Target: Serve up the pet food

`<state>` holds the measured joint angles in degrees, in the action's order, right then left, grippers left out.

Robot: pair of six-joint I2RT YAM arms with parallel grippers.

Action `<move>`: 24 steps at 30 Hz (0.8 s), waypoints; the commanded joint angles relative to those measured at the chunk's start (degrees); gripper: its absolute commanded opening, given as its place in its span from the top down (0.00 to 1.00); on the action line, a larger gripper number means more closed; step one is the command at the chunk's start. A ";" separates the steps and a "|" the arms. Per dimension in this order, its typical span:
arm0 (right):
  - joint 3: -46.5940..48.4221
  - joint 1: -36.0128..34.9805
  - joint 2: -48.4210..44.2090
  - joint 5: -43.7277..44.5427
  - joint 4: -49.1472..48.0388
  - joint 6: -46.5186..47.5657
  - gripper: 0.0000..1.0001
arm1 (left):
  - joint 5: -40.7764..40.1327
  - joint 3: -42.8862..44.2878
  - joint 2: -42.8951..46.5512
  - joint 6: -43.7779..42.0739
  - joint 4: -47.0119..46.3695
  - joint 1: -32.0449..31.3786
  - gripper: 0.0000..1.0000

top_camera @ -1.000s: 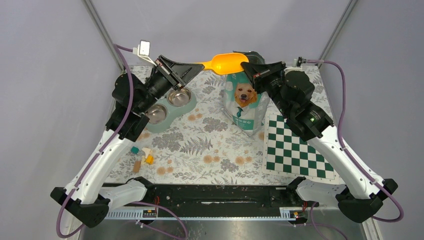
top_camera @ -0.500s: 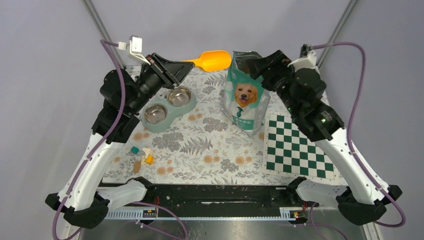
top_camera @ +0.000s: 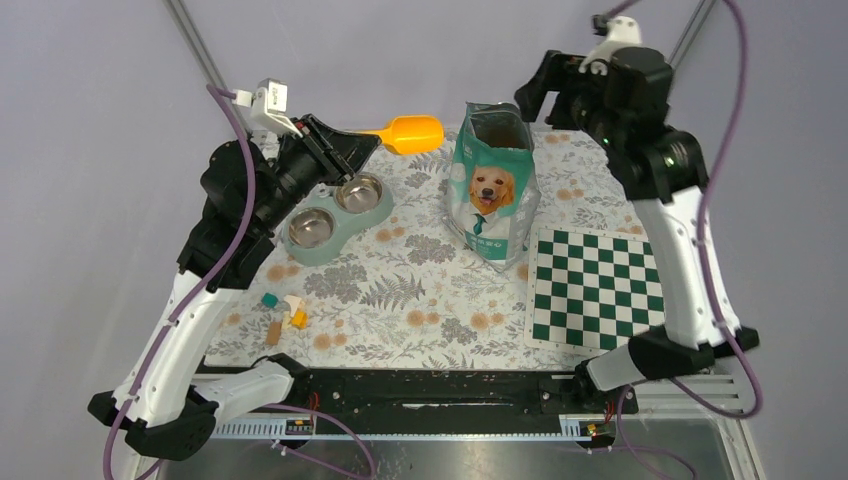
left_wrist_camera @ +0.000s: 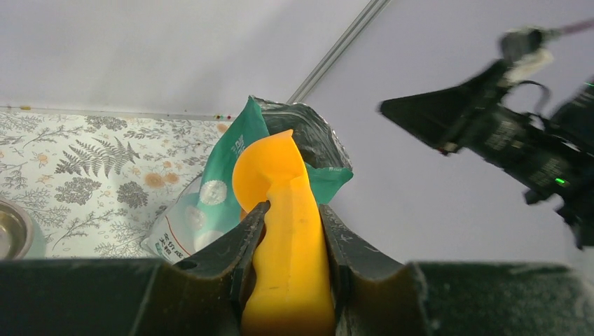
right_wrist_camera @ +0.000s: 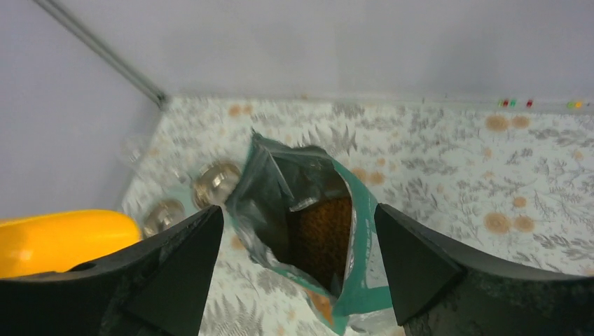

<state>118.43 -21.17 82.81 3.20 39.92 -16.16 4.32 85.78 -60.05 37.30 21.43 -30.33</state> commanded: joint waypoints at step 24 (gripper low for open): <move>29.32 1.26 25.12 1.85 15.96 8.83 1.00 | -1.28 -2.36 3.14 1.81 -1.48 0.28 1.00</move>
<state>140.81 -20.08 109.73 2.55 65.10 -4.89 3.62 82.37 -57.12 38.57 23.20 -30.30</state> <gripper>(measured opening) 0.023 0.280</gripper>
